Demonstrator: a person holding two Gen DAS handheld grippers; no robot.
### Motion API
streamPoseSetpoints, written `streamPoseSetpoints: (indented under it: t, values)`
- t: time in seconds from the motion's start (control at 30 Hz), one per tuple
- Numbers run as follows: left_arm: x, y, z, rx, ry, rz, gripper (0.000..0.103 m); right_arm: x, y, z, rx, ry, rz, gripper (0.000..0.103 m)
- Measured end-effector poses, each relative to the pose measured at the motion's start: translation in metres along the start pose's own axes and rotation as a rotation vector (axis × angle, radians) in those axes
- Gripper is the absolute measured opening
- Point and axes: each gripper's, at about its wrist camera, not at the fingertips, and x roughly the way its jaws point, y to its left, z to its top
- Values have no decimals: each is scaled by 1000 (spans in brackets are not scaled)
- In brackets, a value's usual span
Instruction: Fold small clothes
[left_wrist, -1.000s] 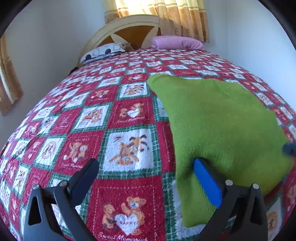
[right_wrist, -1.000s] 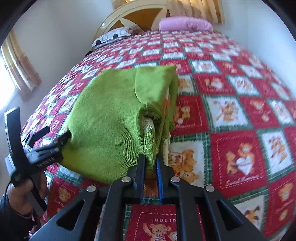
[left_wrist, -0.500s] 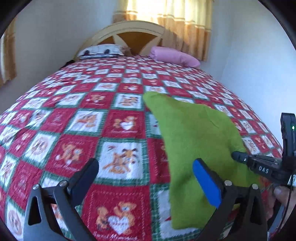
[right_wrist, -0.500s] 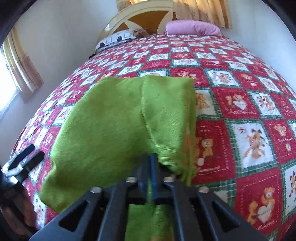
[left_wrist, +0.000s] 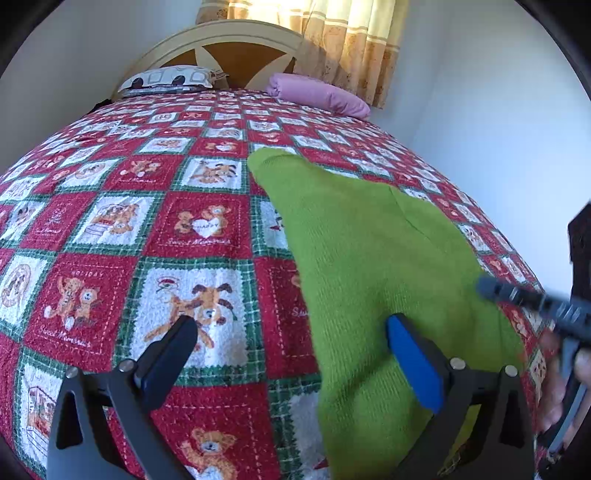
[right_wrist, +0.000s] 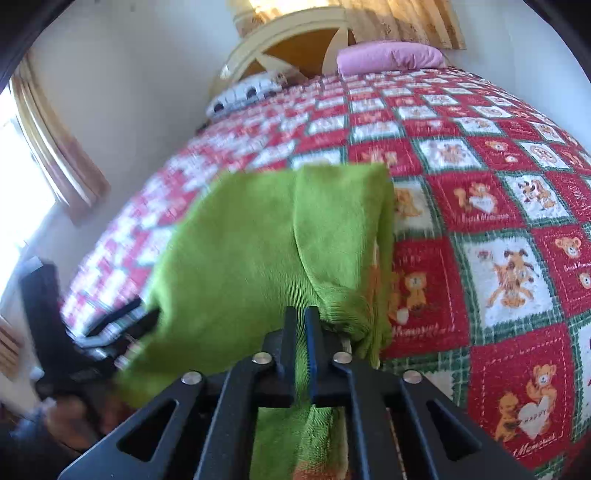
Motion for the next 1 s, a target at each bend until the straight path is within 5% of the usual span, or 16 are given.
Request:
streamPoseSetpoints:
  t: [0.07,0.13,0.33,0.77,0.87,0.9,1.0]
  values:
    - [1,-1,0,9,3,-5,103,-9,1,9,-10,-50,29,35]
    - [2,-2,0,11,5,-8,103,-9,2,20,-20,-71,7,70]
    - [3,-1,-2,10,3,-14,103,9,-23,46,55,-78,-43,70]
    - [9,4,-3,-20,26,-63,103,59,-85,56,280,-5,92,68]
    - [10,5,-2,-24,27,-71,103,63,-93,56,330,-12,137,59]
    - [9,5,-3,-24,25,-72,103,65,-93,57,333,-5,157,48]
    - [8,6,-3,-27,21,-79,103,71,-86,58,310,19,196,45]
